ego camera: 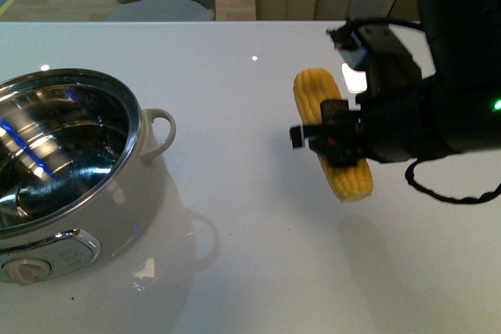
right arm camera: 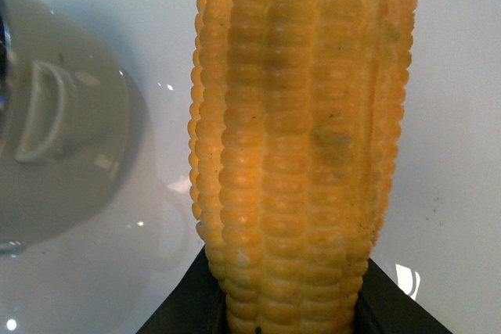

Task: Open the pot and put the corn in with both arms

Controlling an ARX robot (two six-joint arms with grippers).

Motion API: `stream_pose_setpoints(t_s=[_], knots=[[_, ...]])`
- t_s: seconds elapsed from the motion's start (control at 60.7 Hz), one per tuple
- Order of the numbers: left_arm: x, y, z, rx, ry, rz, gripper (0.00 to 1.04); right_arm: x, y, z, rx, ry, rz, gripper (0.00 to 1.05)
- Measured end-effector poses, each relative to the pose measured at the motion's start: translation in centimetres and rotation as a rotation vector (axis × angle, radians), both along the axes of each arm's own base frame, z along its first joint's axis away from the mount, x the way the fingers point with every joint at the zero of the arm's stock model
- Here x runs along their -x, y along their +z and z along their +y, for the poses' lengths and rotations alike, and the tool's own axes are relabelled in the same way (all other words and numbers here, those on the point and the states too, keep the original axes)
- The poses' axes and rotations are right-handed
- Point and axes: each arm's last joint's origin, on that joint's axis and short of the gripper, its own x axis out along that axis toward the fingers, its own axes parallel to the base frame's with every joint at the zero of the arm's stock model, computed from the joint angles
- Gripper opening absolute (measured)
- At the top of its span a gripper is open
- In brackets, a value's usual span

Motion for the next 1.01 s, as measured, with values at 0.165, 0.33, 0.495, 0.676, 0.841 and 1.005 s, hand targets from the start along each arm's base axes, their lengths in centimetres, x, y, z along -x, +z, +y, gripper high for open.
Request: stream_pose_setpoints(t_s=[0.165,0.33,0.495,0.676,0.841,1.005], knots=[[0.0,0.0,0.0,0.0,0.0,0.0,0.98,-1.4,2.6,1.2,-0.067,-0.018,-0.009,0.22],[0.0,0.0,0.0,0.0,0.0,0.0,0.98,-2.8,4.3,4.2,-0.135,-0.014,0.008,0.22],[0.0,0.0,0.0,0.0,0.0,0.0,0.98,-3.6,4.8,8.0,-0.188,0.005,0.046,0.22],[0.0,0.0,0.0,0.0,0.0,0.0,0.98,-3.5,5.3,12.1,-0.212,0.058,0.07,0.22],[0.0,0.0,0.0,0.0,0.0,0.0,0.98,-3.4,4.9,15.3,-0.215,0.105,0.097,0.22],[0.0,0.0,0.0,0.0,0.0,0.0,0.98,-3.2,3.7,18.4,-0.201,0.154,0.148,0.21]])
